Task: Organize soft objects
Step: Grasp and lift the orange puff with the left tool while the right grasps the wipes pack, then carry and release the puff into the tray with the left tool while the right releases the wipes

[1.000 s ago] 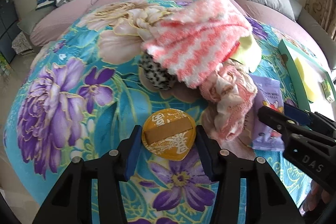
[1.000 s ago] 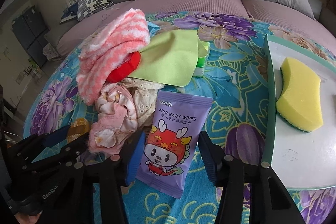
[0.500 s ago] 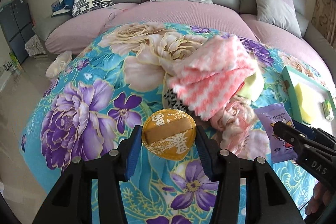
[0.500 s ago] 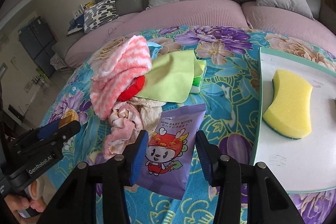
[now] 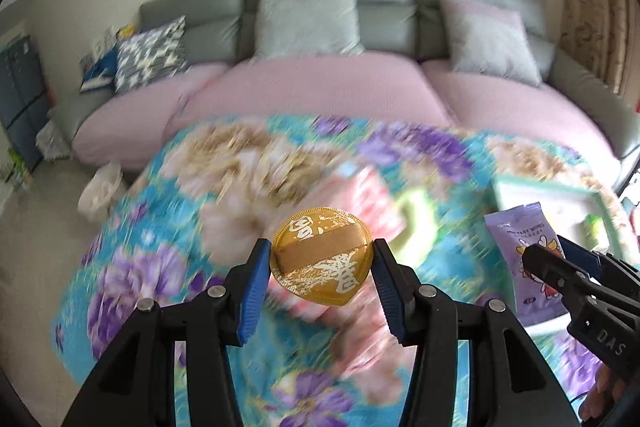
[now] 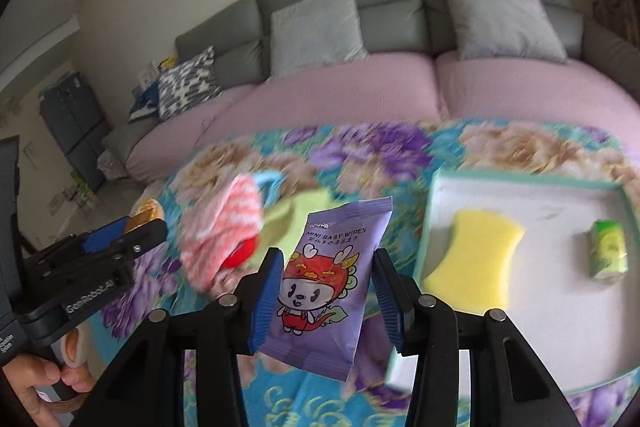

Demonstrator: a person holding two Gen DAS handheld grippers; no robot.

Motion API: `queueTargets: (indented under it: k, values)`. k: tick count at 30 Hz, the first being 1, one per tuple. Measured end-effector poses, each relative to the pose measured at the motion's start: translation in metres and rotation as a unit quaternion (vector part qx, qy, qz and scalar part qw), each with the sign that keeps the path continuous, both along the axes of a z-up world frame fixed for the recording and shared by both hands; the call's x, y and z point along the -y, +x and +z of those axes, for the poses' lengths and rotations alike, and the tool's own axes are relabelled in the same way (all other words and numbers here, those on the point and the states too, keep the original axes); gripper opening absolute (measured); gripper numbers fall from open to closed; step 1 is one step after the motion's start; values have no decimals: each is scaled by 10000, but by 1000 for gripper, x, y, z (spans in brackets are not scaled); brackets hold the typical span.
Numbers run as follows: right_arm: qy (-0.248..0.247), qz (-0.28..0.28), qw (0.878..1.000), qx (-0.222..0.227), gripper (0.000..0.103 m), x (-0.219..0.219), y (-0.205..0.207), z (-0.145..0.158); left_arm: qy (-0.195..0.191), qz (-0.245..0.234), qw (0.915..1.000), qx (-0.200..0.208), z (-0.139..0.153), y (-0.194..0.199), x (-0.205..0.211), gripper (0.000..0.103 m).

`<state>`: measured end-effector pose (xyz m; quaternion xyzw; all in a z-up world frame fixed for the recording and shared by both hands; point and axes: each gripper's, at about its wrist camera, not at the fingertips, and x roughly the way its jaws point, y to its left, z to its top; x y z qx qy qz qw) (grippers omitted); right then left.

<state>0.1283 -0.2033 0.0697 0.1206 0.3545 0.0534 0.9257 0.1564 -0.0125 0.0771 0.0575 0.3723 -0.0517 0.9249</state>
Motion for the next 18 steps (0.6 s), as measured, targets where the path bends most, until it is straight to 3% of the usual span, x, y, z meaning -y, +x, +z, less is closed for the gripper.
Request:
queueTargets:
  k: [6, 18]
  values:
    - [-207, -904, 9956, 155, 48, 67, -11, 13, -107, -762, 9968, 233, 17, 8, 66, 52]
    - [-138, -2472, 9688, -89, 48, 191, -61, 0, -16, -2056, 9786, 51, 3, 2, 195, 53]
